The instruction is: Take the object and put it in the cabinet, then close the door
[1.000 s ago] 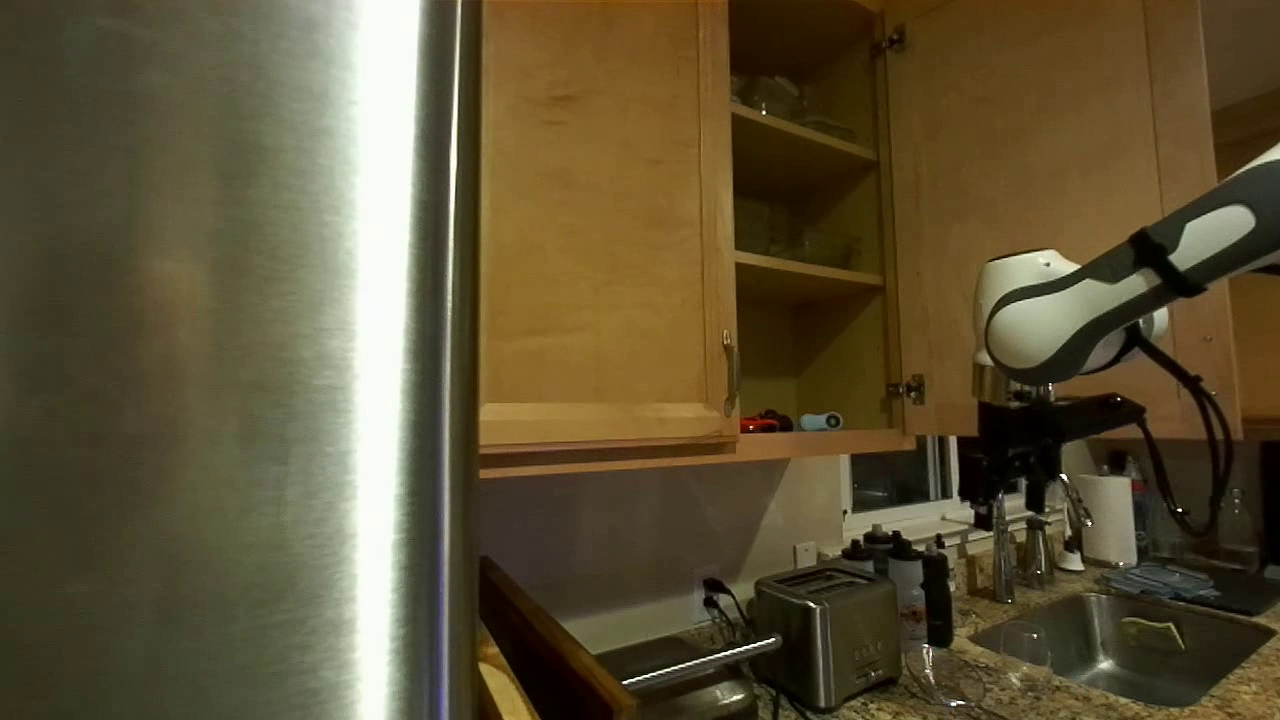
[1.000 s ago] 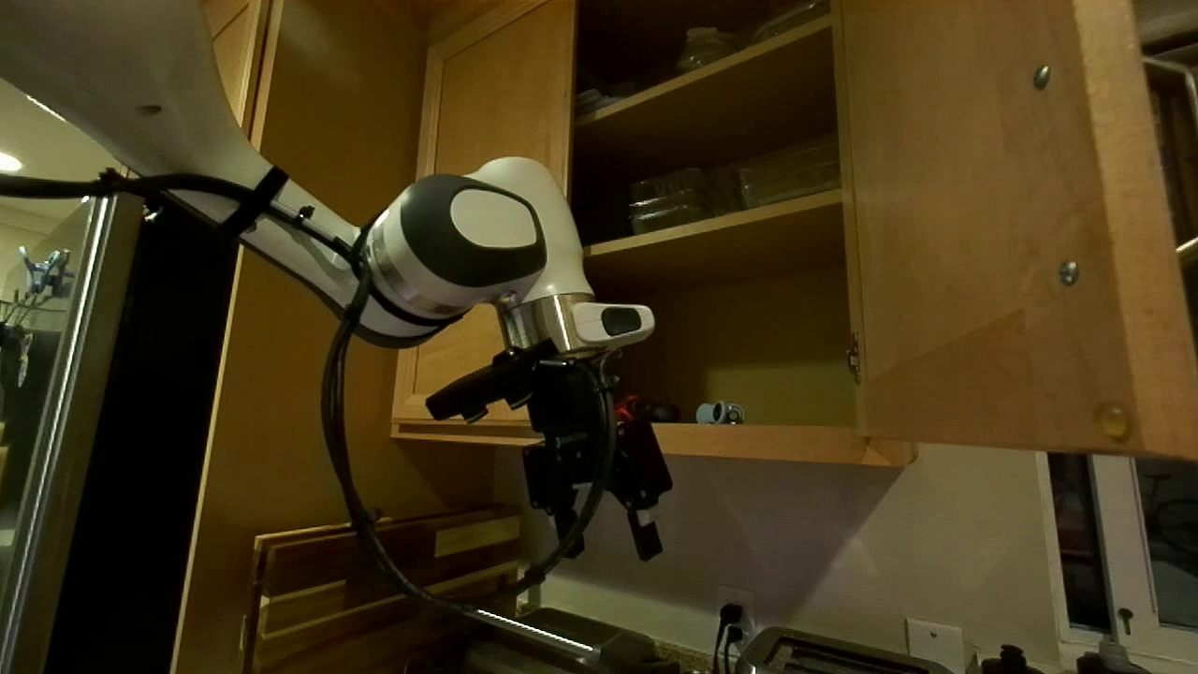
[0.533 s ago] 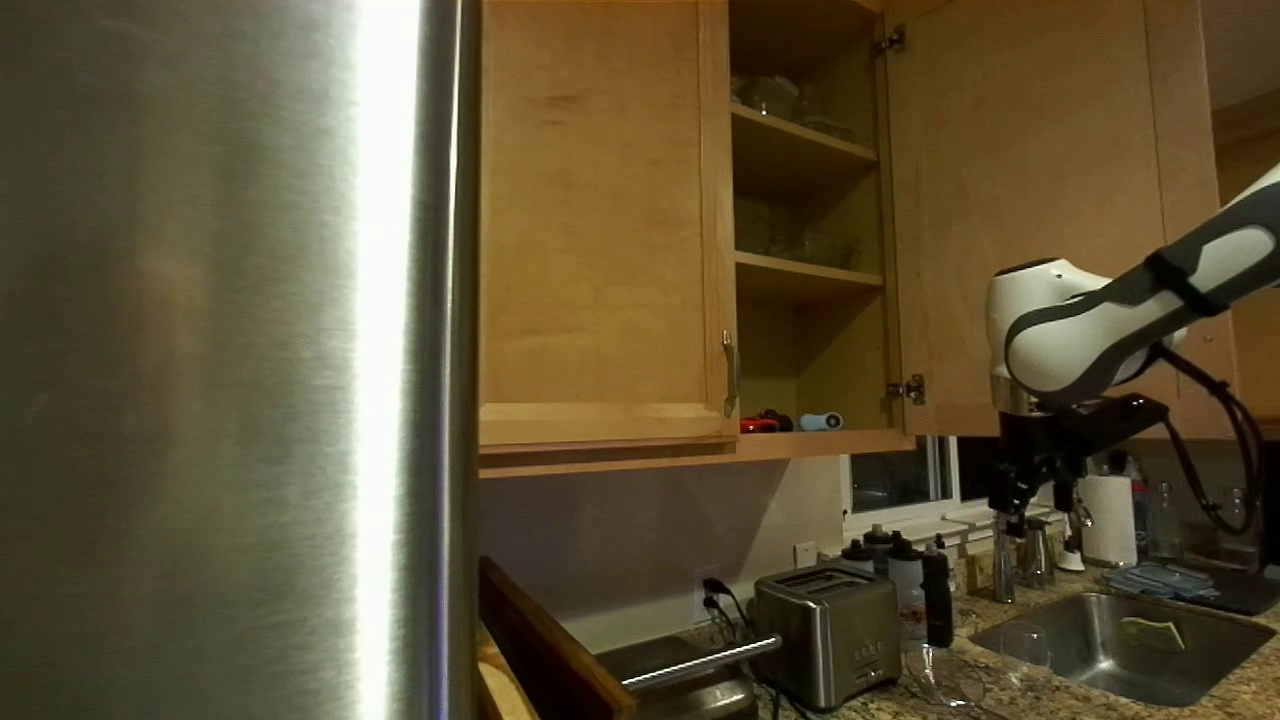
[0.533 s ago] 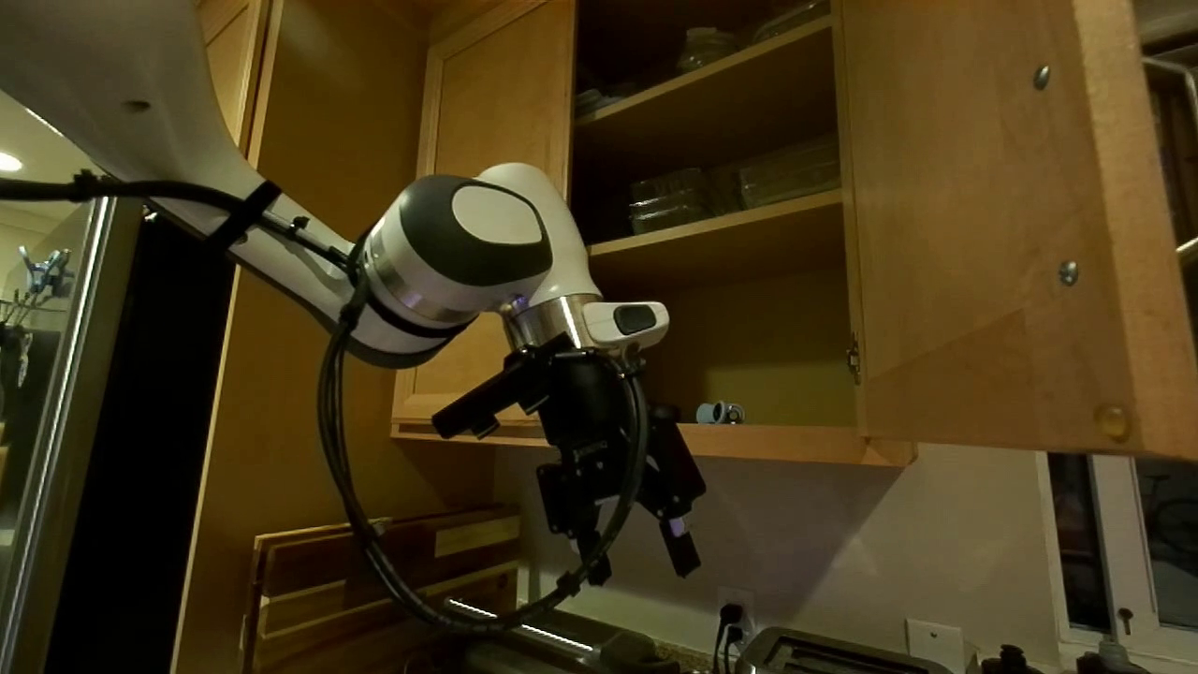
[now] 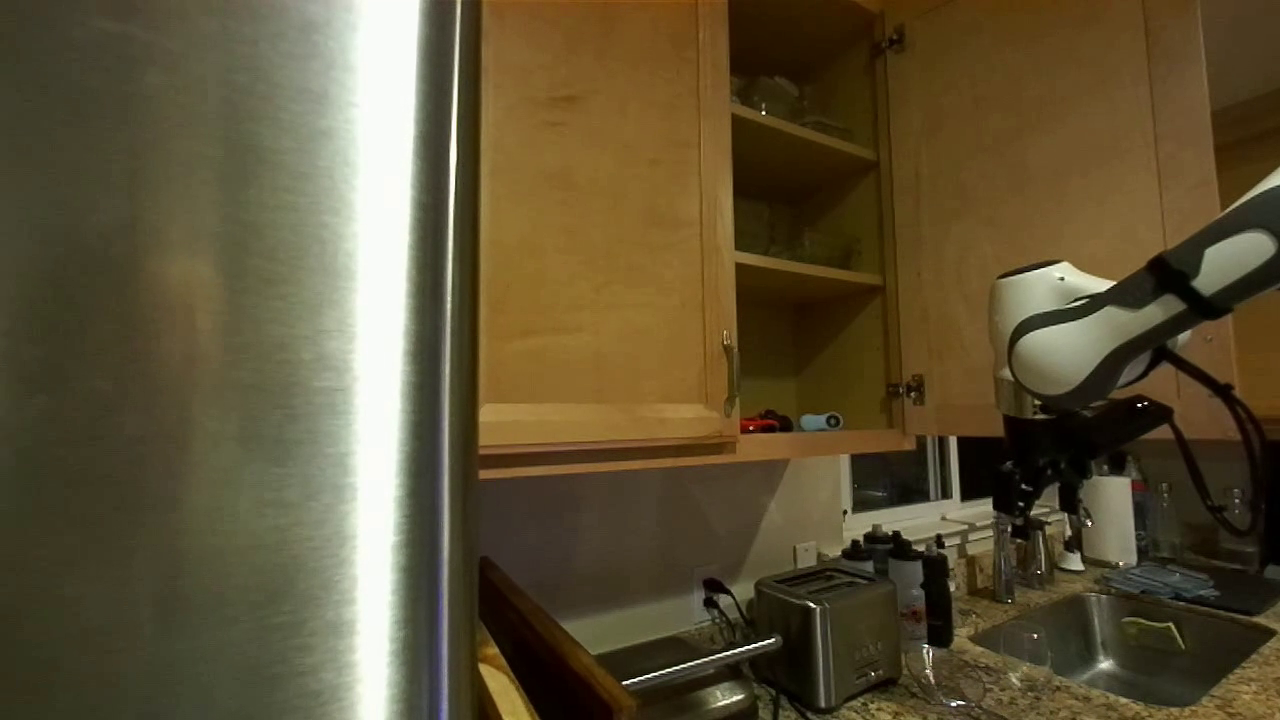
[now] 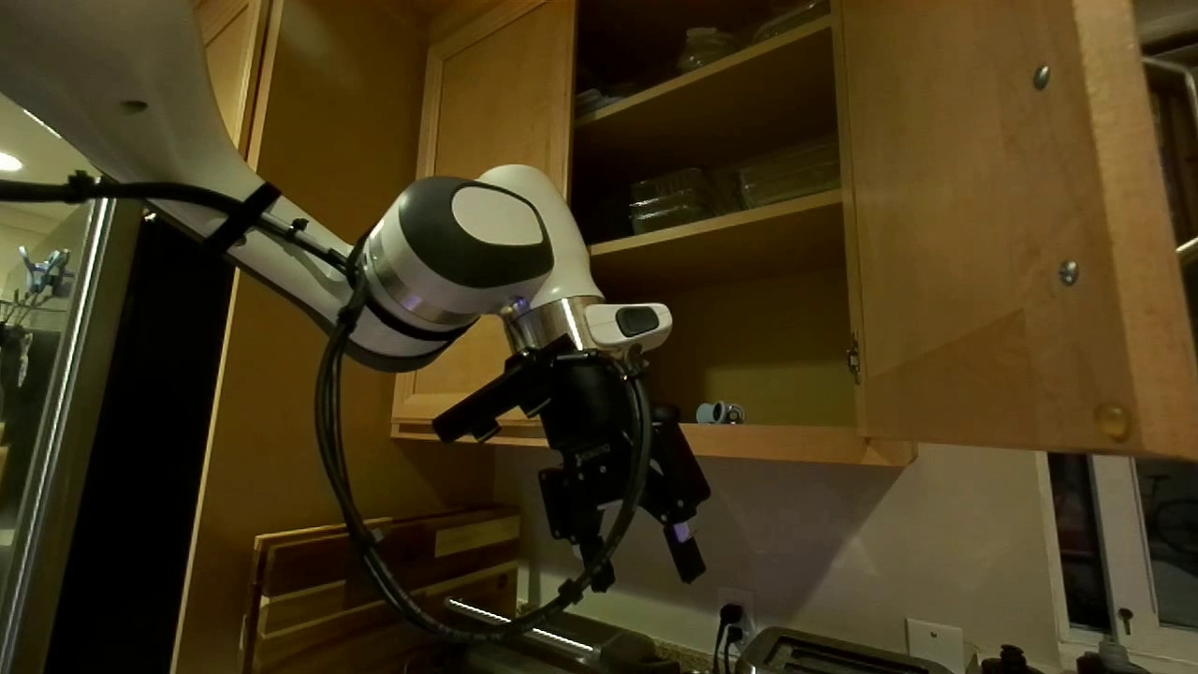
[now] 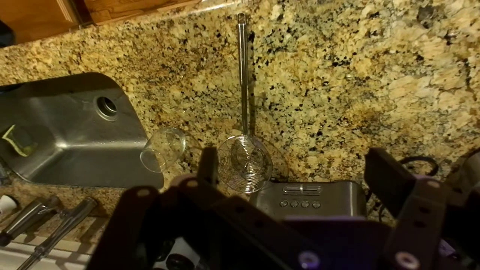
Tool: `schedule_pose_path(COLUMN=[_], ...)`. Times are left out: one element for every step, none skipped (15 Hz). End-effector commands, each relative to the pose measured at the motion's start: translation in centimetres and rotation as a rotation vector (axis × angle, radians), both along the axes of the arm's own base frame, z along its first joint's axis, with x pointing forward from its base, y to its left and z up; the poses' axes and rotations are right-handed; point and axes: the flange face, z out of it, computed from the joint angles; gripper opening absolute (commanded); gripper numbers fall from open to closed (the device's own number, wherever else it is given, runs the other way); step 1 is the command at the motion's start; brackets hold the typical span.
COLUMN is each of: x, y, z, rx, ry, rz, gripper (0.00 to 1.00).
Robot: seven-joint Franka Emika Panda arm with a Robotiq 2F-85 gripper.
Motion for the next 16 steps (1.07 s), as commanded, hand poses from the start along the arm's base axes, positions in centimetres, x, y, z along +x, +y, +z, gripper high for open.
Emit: schedule_pose_path(x=[0.0,0.0,0.0,-0.3,-0.9,-1.4,-2.1,-2.9,-4.0,-5.2,-6.4,-7.4,-8.4,-9.1,-9.9,-10.7], y=[0.0,0.0,0.0,-0.6,-1.4,-2.3,-3.5,-4.5,-5.6,-6.7,-7.7,-8.4,-8.9,-9.6,-10.1,-10.6], z=[0.1,0.1,0.1,0.0,-0.2,-0.3,-0.5,-0.5,-0.5,-0.5,-0.6,-0.7,-0.8,-1.0,-1.0,-1.0], rx=[0.001,0.001,0.001,-0.014,-0.037,-0.06,-0.077,-0.086,-0.087,-0.079,-0.053,-0.012,0.023,0.043,0.067,0.084], ry=[0.001,0.001,0.001,0.004,0.013,0.019,0.035,0.045,0.05,0.047,0.042,0.033,0.009,-0.007,-0.021,-0.037], rz=[0.0,0.0,-0.001,-0.004,-0.007,-0.019,-0.031,-0.041,-0.052,-0.068,-0.08,-0.081,-0.078,-0.082,-0.089,-0.088], gripper=[1.0,1.0,1.0,1.0,1.0,1.0,1.0,1.0,1.0,1.0,1.0,1.0,1.0,1.0,1.0,1.0])
